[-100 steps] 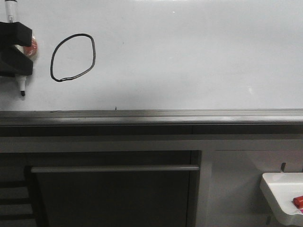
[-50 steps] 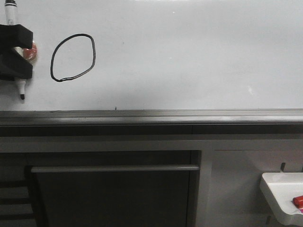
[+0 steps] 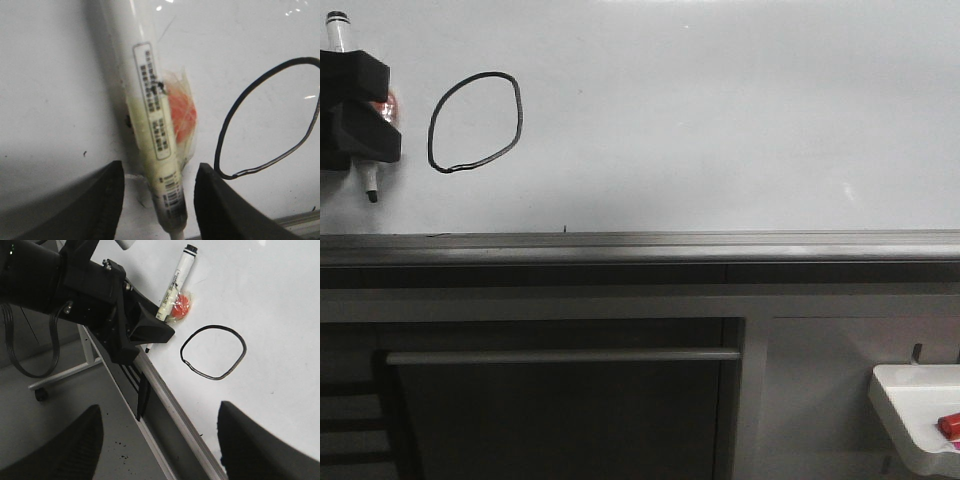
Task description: Write number 0 on whiteboard
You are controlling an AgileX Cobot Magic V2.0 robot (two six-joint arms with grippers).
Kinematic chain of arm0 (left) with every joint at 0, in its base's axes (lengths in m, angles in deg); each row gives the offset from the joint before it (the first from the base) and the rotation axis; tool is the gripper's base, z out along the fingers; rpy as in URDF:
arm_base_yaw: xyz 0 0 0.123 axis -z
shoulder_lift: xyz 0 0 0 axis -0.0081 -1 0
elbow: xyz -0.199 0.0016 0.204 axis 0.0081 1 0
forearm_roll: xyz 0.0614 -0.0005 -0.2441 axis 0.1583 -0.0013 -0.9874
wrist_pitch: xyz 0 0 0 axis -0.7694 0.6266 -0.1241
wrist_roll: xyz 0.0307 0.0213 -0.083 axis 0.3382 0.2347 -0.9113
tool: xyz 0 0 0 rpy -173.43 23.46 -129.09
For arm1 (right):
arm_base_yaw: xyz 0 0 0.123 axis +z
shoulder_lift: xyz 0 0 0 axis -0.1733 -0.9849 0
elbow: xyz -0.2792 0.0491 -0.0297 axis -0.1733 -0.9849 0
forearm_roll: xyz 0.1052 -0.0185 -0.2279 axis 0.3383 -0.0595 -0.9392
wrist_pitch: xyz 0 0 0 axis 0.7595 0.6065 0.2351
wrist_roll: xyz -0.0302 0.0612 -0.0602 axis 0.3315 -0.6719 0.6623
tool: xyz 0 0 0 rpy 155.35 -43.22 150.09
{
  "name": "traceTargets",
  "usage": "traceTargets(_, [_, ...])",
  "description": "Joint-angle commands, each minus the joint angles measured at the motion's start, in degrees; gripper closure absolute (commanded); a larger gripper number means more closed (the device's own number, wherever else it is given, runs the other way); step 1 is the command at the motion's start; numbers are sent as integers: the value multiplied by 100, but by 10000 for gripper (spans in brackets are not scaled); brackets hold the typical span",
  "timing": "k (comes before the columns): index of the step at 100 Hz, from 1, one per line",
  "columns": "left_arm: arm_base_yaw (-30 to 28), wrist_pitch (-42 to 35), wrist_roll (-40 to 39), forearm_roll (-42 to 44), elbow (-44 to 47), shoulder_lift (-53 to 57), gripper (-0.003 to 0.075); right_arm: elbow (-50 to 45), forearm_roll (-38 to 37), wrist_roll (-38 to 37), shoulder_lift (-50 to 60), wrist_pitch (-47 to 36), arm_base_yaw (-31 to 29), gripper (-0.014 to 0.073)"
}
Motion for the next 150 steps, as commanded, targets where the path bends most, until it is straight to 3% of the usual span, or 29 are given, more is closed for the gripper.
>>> traceTargets(1, [5, -117, -51, 56, -183, 136, 395, 176, -63, 29, 204, -394, -21, 161])
traceTargets(42, [5, 525, -51, 533, -183, 1227, 396, 162, -69, 29, 450, -369, -21, 176])
traceTargets(51, [5, 593, -51, 533, -160, 1576, 405, 153, -100, 29, 600, -285, -21, 271])
traceTargets(62, [5, 721, -51, 522, -160, 1999, 440, 153, -195, 29, 793, -93, -21, 459])
traceTargets(75, [5, 732, -51, 533, -89, 2603, 561, -45, -258, 29, 1083, -76, -21, 666])
traceTargets(90, [5, 706, -51, 544, 173, 3350, 739, -849, -258, 29, 1667, -765, -21, 658])
traceTargets(120, [5, 441, -51, 746, 1088, 4885, 741, -3211, -271, 29, 3538, -3180, -21, 658])
traceTargets(150, [5, 285, -51, 1206, 1790, 5947, 741, -4735, -271, 29, 4939, -3290, -21, 659])
